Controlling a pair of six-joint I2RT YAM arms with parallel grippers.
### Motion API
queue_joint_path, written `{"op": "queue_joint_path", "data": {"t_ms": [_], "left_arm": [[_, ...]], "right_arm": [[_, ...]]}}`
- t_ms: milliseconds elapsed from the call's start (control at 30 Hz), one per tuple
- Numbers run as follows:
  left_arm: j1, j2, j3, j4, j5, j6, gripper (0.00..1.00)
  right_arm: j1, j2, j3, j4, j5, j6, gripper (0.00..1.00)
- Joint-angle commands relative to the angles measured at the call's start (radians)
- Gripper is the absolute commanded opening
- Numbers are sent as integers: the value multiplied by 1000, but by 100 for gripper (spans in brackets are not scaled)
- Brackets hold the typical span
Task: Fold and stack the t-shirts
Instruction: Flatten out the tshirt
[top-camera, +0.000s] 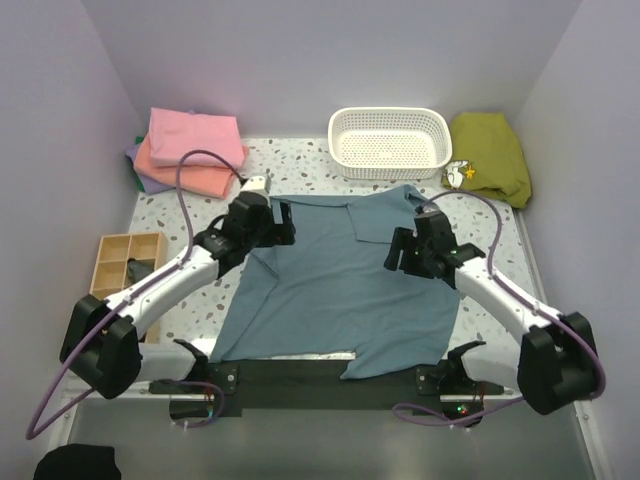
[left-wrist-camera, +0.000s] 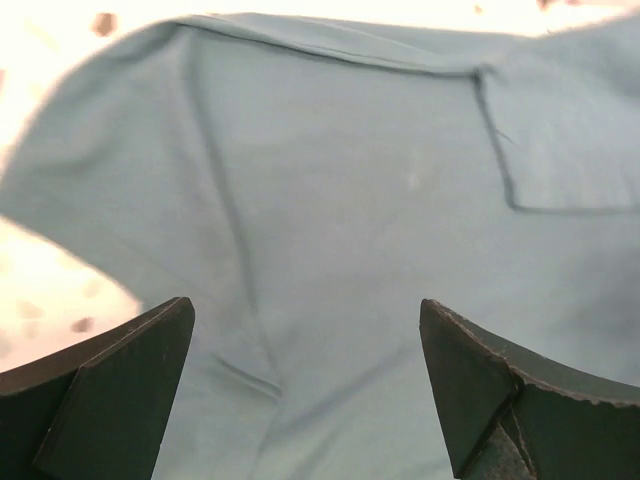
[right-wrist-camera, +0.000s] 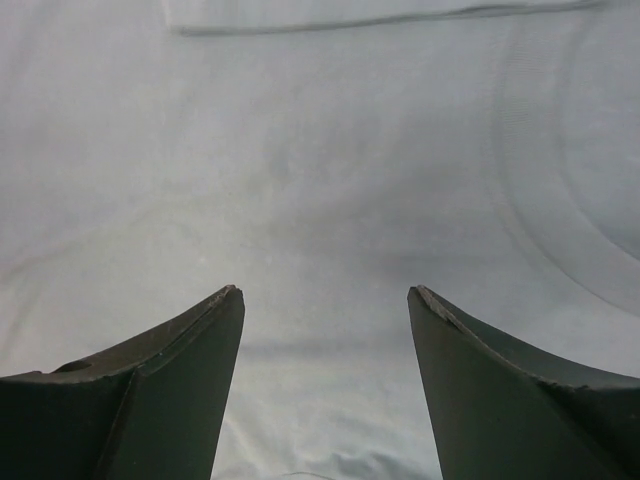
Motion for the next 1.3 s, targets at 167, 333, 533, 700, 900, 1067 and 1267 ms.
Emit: {"op": "queue_joint_path", "data": {"t_ms": [167,333,533,700,900,1067,1267], "left_arm": [[285,-14,-127,92,40,21,100],[356,46,-159,194,41,29,100],[437,208,-147,312,99,46,100],[454,309,-130,418,138,52,100],[482,392,-95,457,196,55,93],[496,400,-90,445,230,55,55],[508,400,-81,416,215,69,6]], "right_arm": [[37,199,22,159,-145,-87,70],[39,237,16,173,-183,-98,70],[37,252,5,171,-203,-115,70],[39,275,4,170,-211,-121,70],[39,320,10,182,-219,-120,69],[37,341,19,174,-213,-126,68],[39,347,10,139,-176,-137,64]]}}
